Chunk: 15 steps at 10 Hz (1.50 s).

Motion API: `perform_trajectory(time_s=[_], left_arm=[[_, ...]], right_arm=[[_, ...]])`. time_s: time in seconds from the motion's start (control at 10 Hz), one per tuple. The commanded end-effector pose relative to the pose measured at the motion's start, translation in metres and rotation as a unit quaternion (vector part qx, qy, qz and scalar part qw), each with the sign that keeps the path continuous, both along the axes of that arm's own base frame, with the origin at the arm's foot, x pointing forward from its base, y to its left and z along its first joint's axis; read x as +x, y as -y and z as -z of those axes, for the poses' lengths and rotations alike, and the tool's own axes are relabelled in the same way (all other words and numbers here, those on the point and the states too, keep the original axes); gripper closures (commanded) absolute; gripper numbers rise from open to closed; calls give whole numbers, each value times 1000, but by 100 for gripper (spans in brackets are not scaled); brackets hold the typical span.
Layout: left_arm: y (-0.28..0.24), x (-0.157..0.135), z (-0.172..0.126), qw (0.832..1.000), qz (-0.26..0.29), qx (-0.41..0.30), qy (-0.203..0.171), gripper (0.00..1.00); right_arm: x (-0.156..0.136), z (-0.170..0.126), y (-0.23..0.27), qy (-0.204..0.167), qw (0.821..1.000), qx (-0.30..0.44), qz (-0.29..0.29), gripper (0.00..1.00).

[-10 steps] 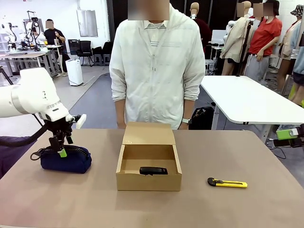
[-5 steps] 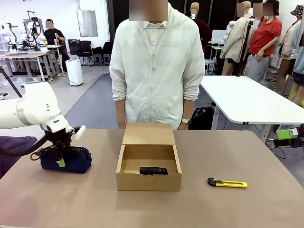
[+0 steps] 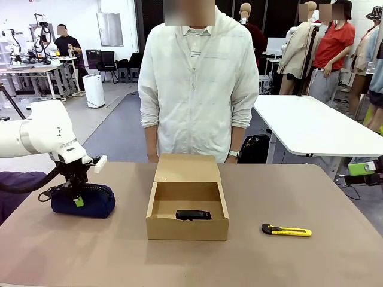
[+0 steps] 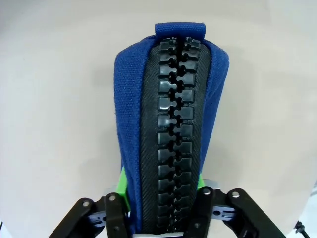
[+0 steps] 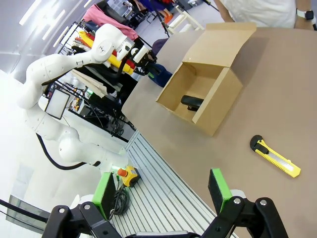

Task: Pack the items into the box.
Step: Pick up the item specified by the human and place it in the Mailer Box.

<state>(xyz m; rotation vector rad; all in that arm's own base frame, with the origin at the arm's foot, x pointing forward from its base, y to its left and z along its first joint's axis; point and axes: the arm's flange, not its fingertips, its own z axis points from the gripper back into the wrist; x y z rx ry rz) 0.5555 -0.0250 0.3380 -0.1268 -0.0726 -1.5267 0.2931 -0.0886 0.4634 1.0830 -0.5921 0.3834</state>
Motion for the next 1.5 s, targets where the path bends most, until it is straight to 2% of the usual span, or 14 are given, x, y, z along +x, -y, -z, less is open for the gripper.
perform_trajectory(time_s=[0.0,0.3,0.6,0.7,0.8,0.9,1.0,1.2,1.3,1.4], left_arm=[[-2,1,-6,999,-24,21,-1,100],[-6,-4,-19,999,-50,11,-2,100],[-13,-16,-39,997,-76,-1,-21,100],[-18,-27,-65,996,-78,-10,-29,100],[-24,-52,-114,995,-87,-26,-33,100],[-26,-82,-157,996,-77,-53,-4,100],[-24,-113,-182,997,-61,-54,12,100],[-23,-157,-193,996,-68,-44,48,100],[-27,-172,-194,990,-110,-53,75,100],[-23,-140,-214,996,-67,-48,32,100]], right_arm=[[1,-2,-1,6,1000,9,0,0],[1,-2,-1,6,1000,9,0,0],[1,-2,-1,6,1000,9,0,0],[1,-2,-1,6,1000,9,0,0],[1,-2,-1,6,1000,9,0,0],[1,-2,-1,6,1000,9,0,0],[1,-2,-1,6,1000,9,0,0],[1,-2,-1,6,1000,9,0,0],[1,-2,-1,6,1000,9,0,0],[1,-2,-1,6,1000,9,0,0]])
